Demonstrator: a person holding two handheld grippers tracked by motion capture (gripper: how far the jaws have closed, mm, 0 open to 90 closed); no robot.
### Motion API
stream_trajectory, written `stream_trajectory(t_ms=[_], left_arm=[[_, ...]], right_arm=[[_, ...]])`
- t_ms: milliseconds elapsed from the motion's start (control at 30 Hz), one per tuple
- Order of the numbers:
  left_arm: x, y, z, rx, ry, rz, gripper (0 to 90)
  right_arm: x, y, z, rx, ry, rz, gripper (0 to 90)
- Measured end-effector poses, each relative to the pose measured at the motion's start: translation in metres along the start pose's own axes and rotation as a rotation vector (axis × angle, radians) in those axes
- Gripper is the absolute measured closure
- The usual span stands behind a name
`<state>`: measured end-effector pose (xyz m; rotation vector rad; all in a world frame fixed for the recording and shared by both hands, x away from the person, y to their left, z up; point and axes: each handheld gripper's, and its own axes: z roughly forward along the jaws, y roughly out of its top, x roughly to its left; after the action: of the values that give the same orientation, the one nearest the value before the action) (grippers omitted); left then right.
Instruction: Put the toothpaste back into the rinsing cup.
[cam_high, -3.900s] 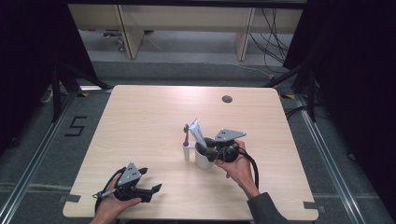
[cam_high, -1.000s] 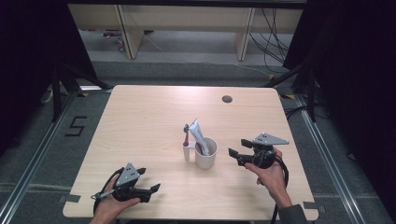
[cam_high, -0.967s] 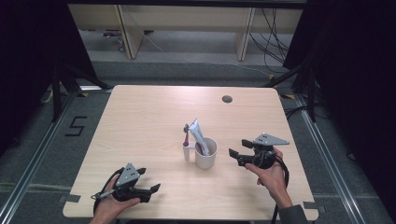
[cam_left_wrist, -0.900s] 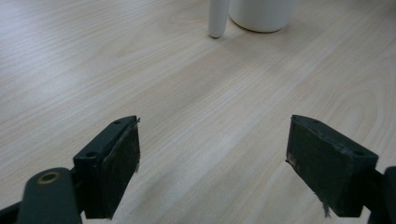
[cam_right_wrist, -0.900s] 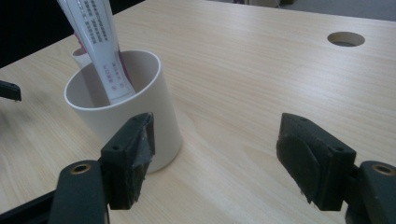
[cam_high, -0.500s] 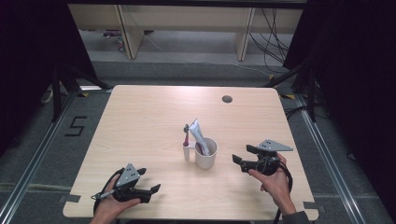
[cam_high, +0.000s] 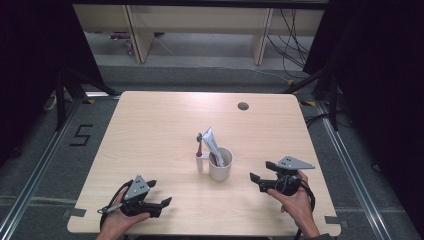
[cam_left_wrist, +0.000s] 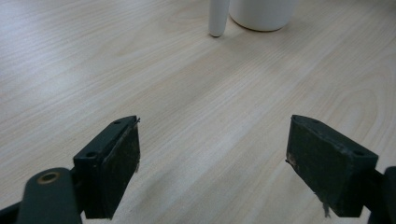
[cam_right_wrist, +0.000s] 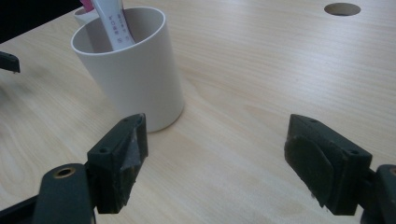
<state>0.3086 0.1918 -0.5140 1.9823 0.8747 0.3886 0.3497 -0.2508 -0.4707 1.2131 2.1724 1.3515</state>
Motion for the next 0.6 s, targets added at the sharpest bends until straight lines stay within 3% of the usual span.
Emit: stream_trajectory(t_ms=[33,133,167,200,233,267,300,333,400,500,533,567,600], left_arm=[[0.0,0.0,0.0,0.0,0.001,0.001,17.1],[0.0,0.0,0.0,-0.001,0.002,-0.001,17.0],[0.0,0.0,0.0,0.0,0.001,0.001,17.0],[0.0,0.0,0.0,0.0,0.001,0.0,17.0],[0.0,0.0,0.0,0.0,0.001,-0.004,17.1],[0.0,0.0,0.0,0.0,0.001,-0.004,17.0],[0.0,0.0,0.0,0.0,0.001,-0.001,17.0],[0.0,0.0,0.0,0.0,0.002,0.0,17.1],[0.0,0.0,0.0,-0.001,0.002,-0.001,17.0],[0.0,0.0,-0.001,-0.001,0.002,0.0,17.1],[0.0,0.0,-0.001,0.0,0.002,0.0,17.1],[0.0,0.0,-0.001,0.0,0.002,0.0,17.0],[0.0,0.0,-0.001,-0.001,0.002,-0.001,17.1]], right_arm=[[-0.003,0.0,-0.001,0.006,0.0,-0.043,22.5],[-0.001,-0.003,-0.003,0.015,0.002,-0.035,22.5],[-0.002,-0.003,-0.003,0.012,-0.01,-0.056,22.5],[-0.002,-0.004,-0.003,0.01,-0.009,-0.055,22.5],[0.0,-0.006,-0.004,0.02,0.0,-0.021,22.4],[-0.002,-0.006,-0.005,0.016,-0.004,-0.06,22.4],[0.001,-0.008,-0.005,0.017,0.004,-0.022,22.3],[-0.002,-0.008,-0.005,0.014,-0.02,-0.067,22.2],[0.001,-0.01,-0.006,0.015,-0.01,-0.037,22.1],[-0.001,-0.012,-0.008,0.022,-0.016,-0.065,21.7],[0.0,-0.013,-0.008,0.022,0.006,-0.044,21.3],[0.0,-0.013,-0.01,0.027,-0.008,-0.057,20.5],[0.002,-0.015,-0.01,0.029,-0.001,-0.031,19.9]])
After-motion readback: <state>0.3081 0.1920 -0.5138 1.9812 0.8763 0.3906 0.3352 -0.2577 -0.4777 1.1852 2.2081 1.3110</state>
